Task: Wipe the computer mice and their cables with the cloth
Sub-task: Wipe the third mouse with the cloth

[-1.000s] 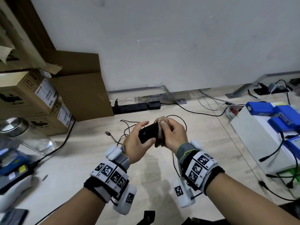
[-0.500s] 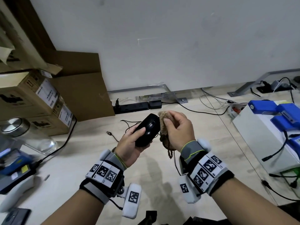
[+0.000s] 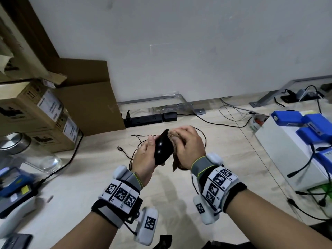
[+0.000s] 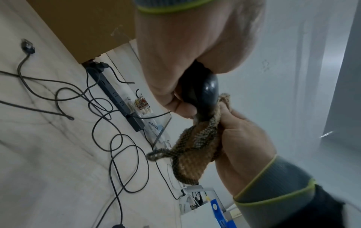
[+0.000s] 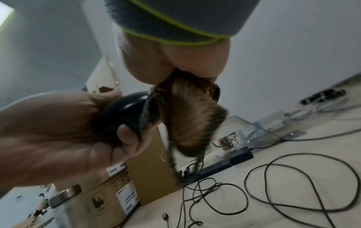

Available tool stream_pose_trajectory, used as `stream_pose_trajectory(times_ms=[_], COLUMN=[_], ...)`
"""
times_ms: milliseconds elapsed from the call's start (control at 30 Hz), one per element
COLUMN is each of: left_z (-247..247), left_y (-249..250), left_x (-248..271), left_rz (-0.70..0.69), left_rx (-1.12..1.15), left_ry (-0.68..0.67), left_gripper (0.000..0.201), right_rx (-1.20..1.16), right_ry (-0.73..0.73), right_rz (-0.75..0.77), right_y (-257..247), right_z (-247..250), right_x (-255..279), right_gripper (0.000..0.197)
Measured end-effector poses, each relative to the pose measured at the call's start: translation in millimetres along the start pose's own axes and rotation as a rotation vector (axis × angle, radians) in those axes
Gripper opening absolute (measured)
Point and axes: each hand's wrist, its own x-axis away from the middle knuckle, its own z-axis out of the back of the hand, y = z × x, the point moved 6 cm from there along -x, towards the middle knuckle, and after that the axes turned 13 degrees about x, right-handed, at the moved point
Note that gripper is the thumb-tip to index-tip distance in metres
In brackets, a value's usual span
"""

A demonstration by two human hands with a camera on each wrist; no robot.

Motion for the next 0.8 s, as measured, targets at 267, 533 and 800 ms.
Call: stream_pose_trajectory(times_ms=[267, 533, 800], left_z=[6, -2, -5], left_y=[-1, 8, 10], left_x=[1, 3, 6], left_rz=[0.001, 0.02, 0.005], left_rx=[-0.003, -0.029, -0.07], left_ry=[-0.006, -0.081, -0.055], left_gripper=[0.053, 0.051, 0.053], right_rx=[-0.006, 0.002, 0.178], right_ry=[-0.07, 0.043, -0.033], right_rz=[0.34, 0.165, 0.165], right_y=[-16, 9, -11], right_z=[2, 21, -1], right_x=[17, -9, 12], right_gripper=[0.017, 0.017, 0.031])
